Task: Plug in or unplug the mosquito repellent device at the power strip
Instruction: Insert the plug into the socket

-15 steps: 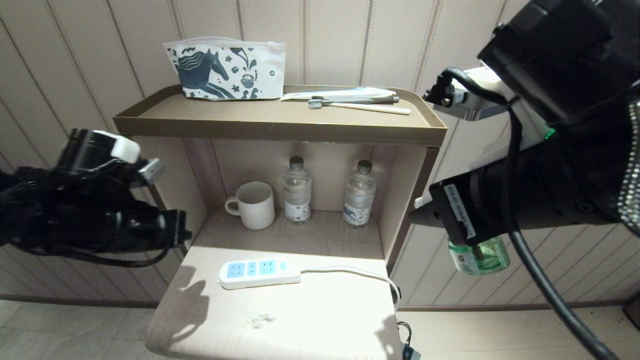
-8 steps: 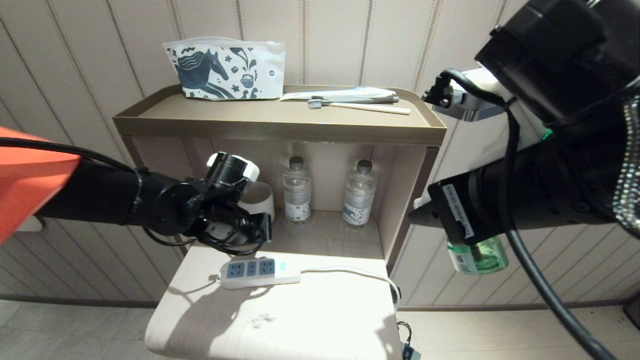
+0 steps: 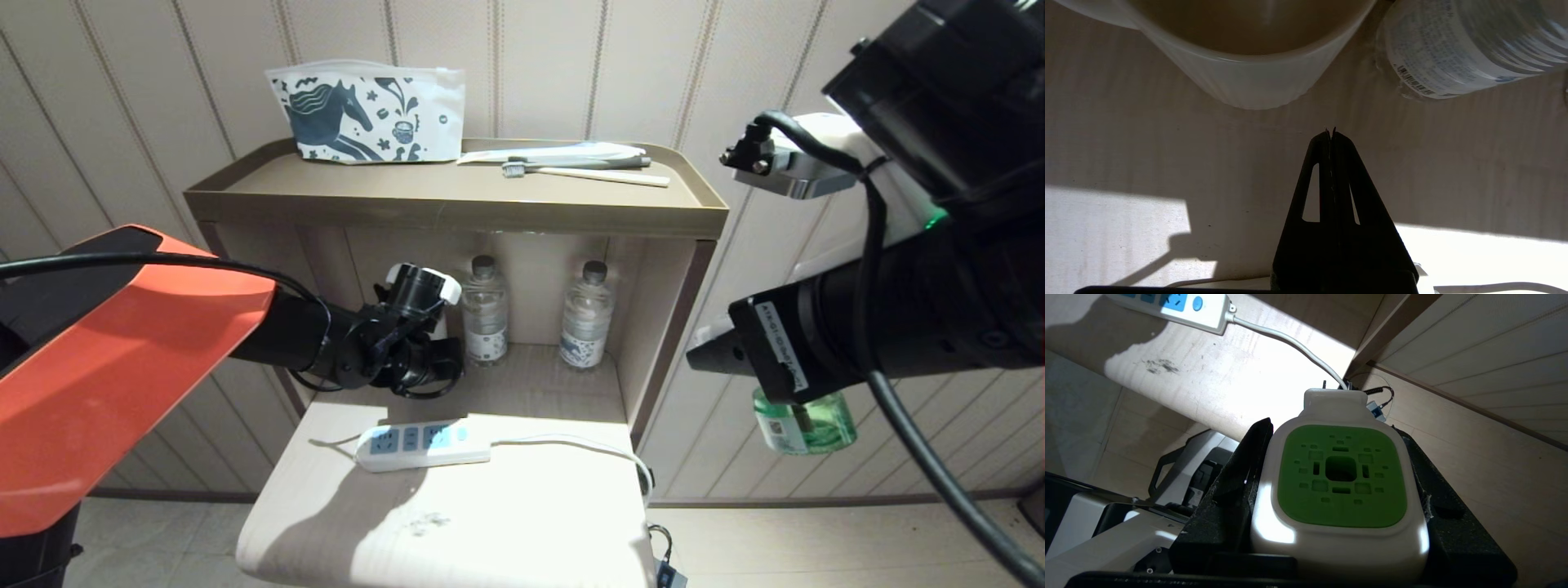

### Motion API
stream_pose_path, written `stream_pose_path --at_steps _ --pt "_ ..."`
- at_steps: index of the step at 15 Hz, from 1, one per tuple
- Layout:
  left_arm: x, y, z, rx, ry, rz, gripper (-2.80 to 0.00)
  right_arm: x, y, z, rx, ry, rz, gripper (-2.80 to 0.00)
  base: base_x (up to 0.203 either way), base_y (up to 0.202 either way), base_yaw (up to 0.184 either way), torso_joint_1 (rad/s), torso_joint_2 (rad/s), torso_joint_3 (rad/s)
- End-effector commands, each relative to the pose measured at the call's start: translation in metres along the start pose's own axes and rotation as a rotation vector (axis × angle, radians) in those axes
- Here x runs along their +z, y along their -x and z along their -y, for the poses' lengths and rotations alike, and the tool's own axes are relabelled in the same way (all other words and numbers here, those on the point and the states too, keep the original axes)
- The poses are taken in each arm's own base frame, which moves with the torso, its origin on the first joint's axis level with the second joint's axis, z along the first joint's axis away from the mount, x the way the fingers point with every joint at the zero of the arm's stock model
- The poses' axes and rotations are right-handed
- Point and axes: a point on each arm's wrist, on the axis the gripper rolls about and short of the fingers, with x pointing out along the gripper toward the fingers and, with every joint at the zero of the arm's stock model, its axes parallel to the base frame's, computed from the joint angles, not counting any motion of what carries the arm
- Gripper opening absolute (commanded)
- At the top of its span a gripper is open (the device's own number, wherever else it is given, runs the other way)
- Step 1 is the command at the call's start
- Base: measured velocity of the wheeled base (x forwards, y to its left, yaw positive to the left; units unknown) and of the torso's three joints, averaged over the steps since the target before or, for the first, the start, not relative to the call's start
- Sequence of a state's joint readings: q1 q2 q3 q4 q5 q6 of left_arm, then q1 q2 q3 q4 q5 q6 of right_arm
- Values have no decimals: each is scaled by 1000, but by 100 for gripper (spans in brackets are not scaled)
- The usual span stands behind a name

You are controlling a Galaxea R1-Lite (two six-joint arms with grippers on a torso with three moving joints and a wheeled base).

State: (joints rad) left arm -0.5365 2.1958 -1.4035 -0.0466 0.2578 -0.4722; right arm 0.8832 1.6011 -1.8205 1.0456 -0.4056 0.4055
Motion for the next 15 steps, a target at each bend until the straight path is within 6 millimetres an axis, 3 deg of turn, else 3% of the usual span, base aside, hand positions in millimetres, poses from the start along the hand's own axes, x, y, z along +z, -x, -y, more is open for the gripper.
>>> stream_pose_path --at_steps 1,15 --pt "1 -3 -3 35 15 15 -280 0 0 0 0 -2 4 -280 0 0 0 0 0 0" --pt "-18 6 -17 120 -6 -11 -280 -5 0 3 1 4 -10 -280 0 0 0 0 0 0"
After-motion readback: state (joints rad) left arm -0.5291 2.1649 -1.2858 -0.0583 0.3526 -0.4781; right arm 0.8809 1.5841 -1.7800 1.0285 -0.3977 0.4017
